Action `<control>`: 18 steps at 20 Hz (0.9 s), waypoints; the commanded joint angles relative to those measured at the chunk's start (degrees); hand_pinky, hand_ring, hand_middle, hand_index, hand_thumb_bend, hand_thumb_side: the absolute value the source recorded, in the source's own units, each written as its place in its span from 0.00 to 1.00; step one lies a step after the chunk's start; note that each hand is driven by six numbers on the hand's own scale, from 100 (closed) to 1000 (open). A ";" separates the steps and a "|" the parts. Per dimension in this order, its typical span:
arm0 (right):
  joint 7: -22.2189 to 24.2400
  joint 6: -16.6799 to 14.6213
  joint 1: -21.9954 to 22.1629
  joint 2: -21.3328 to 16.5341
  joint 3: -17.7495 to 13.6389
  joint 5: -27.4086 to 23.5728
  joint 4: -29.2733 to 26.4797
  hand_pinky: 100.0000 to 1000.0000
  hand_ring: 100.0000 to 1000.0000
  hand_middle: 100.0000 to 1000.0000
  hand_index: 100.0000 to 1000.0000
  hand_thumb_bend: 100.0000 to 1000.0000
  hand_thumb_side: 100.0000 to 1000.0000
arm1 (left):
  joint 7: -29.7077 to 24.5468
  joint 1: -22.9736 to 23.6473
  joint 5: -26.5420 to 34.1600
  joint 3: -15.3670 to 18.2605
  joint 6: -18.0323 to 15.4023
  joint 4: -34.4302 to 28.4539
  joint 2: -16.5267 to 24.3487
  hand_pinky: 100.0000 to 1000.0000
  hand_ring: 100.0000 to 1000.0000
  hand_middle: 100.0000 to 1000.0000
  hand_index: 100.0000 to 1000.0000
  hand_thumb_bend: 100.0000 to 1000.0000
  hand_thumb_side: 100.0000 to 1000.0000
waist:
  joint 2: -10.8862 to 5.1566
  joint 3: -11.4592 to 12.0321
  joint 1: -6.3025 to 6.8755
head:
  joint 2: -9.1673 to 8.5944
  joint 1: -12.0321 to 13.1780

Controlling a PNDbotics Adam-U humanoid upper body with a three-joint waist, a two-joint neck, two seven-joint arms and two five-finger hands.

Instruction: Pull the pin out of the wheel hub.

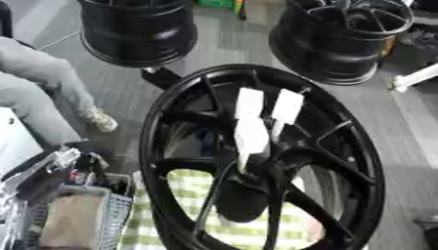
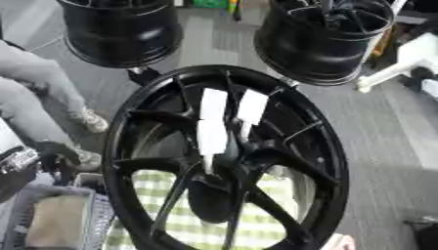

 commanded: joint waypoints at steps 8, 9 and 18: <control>-21.06 26.04 15.08 24.74 -11.99 15.34 -0.10 0.52 0.28 0.62 0.76 0.07 0.06 | -0.07 -0.59 -0.01 0.97 -0.11 -1.20 0.72 0.55 0.40 0.55 0.67 0.00 0.92 | 0.24 -0.83 0.93 | -0.15 -0.13; -23.01 27.67 15.30 26.51 -12.17 15.16 0.35 0.52 0.33 0.68 0.82 0.12 0.12 | -0.07 -0.58 -0.02 0.98 -0.13 -1.17 0.67 0.55 0.40 0.55 0.67 0.00 0.92 | 0.27 -0.84 0.99 | -0.15 -0.18; -41.62 34.47 12.10 36.40 -11.03 11.64 4.23 0.49 0.36 0.79 0.92 0.23 0.37 | -0.07 -0.60 0.35 0.91 -0.22 -1.07 -0.12 0.55 0.40 0.55 0.67 0.00 0.91 | -0.28 -0.41 1.97 | -0.15 -0.92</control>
